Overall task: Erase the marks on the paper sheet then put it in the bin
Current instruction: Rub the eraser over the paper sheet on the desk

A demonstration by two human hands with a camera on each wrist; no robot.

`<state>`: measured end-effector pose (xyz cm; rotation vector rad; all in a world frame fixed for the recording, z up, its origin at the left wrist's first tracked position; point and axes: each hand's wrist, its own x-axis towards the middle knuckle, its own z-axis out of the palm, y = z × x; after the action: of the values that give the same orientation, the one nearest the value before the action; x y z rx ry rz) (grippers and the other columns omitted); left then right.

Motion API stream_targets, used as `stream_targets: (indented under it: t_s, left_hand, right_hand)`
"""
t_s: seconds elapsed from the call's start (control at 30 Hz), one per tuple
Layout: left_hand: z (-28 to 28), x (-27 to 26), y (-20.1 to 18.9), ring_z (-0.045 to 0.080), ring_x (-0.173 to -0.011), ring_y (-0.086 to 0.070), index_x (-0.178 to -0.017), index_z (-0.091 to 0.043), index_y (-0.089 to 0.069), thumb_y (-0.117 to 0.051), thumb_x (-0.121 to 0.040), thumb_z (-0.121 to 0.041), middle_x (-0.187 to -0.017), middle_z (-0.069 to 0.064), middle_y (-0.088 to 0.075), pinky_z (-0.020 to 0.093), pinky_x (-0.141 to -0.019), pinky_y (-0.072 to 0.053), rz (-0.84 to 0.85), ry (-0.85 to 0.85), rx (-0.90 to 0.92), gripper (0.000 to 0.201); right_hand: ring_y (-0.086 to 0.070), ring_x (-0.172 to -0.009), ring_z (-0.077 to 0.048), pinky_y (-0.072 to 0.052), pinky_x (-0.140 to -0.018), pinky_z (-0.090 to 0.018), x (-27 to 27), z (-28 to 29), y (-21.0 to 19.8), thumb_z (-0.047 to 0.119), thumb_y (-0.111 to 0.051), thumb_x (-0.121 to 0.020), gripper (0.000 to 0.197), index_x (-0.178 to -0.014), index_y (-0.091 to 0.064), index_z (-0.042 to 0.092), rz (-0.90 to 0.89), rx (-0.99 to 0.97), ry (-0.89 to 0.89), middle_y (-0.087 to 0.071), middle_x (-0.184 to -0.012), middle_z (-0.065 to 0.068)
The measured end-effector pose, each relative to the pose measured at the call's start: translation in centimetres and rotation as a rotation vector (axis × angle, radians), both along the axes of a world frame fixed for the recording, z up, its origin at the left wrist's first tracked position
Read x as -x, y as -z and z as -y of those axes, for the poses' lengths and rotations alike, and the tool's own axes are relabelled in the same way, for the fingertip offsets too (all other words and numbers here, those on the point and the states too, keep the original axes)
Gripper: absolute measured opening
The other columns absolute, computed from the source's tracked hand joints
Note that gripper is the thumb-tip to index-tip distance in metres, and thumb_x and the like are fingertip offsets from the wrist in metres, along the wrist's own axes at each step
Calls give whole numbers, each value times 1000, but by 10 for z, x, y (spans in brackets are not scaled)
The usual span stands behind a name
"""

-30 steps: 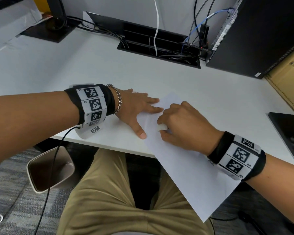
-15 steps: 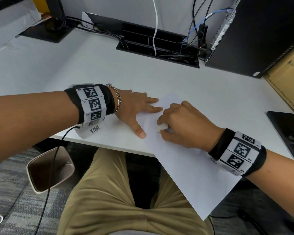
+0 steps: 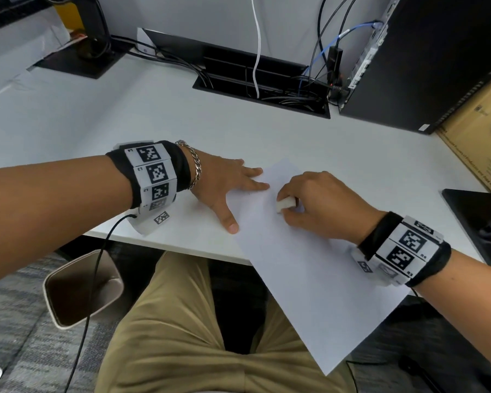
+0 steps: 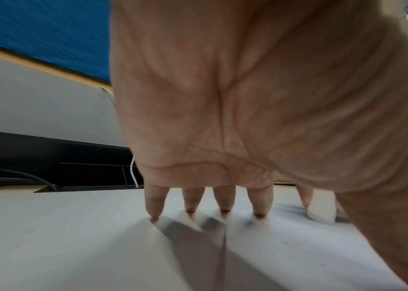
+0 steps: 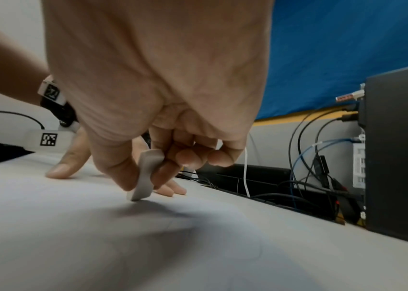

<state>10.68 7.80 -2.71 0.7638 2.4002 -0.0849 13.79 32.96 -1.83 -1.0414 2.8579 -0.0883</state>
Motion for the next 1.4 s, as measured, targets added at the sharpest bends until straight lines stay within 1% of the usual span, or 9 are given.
stream_targets:
  t_s: [0.1, 0.27, 0.5, 0.7, 0.87, 1.0, 1.2, 1.3, 1.4]
  left_hand:
    - [0, 3, -1, 24, -158, 23, -160, -57, 9, -72, -73, -83, -170, -20, 25, 60, -128, 0, 12, -3, 23, 121]
    - [-8, -2, -2, 28, -157, 26, -156, -62, 13, -57, -74, -93, -166, -17, 36, 65, -126, 1, -8, -21, 78, 113]
    - [-17, -13, 0, 34, -159, 18, -153, -66, 17, -63, -63, -98, -170, -14, 29, 70, -124, -2, -28, -50, 74, 124]
    - [-17, -14, -2, 34, -159, 18, -155, -64, 9, -63, -63, -97, -169, -14, 30, 71, -123, -5, -38, -71, 98, 122]
    - [-17, -15, -1, 33, -159, 18, -149, -69, 19, -63, -61, -99, -169, -15, 30, 72, -123, -7, -36, -70, 91, 124]
    - [-16, -15, -1, 34, -159, 19, -152, -66, 16, -64, -63, -96, -169, -15, 31, 71, -123, -6, -32, -81, 87, 123]
    - [-16, -15, 0, 34, -159, 19, -147, -71, 21, -64, -60, -99, -169, -15, 30, 72, -123, -7, -31, -80, 77, 125]
    - [-17, -14, 1, 34, -159, 19, -149, -69, 20, -63, -60, -100, -169, -15, 31, 72, -123, -8, -36, -76, 82, 126]
    - [-16, -13, 1, 34, -159, 19, -148, -70, 21, -63, -60, -100, -168, -16, 31, 71, -123, -8, -34, -78, 87, 126]
  right_hand:
    - [-58, -93, -12, -47, -86, -36, -8, -4, 6, 39, -61, -86, 26, -109, -71, 31, -8, 11, 8, -67, -99, 15]
    - [-49, -83, -10, -44, -82, -33, -14, -4, 7, 39, -60, -87, 24, -106, -71, 28, -21, -28, -1, -65, -91, 14]
    - [-55, -83, -10, -39, -80, -31, -3, 14, -2, 40, -63, -86, 25, -107, -71, 29, 13, -2, -42, -60, -84, 16]
    - [-62, -91, -18, -46, -87, -39, -1, 26, 4, 37, -61, -86, 30, -112, -72, 26, 4, 22, -34, -68, -90, 9]
    - [-47, -81, -11, -34, -79, -33, -12, 23, 4, 37, -62, -88, 14, -96, -68, 26, -31, -19, -142, -38, -71, 25]
    - [-58, -98, -14, -34, -84, -34, 0, 24, 1, 41, -60, -89, 28, -113, -71, 30, -73, -47, -84, -63, -93, 15]
    - [-50, -78, -9, -43, -85, -34, -9, 22, 5, 40, -65, -86, 19, -100, -72, 29, 23, 12, -92, -47, -67, 23]
    - [-49, -81, -7, -35, -80, -31, -1, 20, 5, 41, -63, -86, 23, -104, -73, 32, -2, 20, -45, -52, -73, 21]
    - [-50, -82, -10, -37, -80, -32, -3, 20, 9, 40, -61, -86, 23, -104, -72, 30, -32, 25, -49, -57, -78, 17]
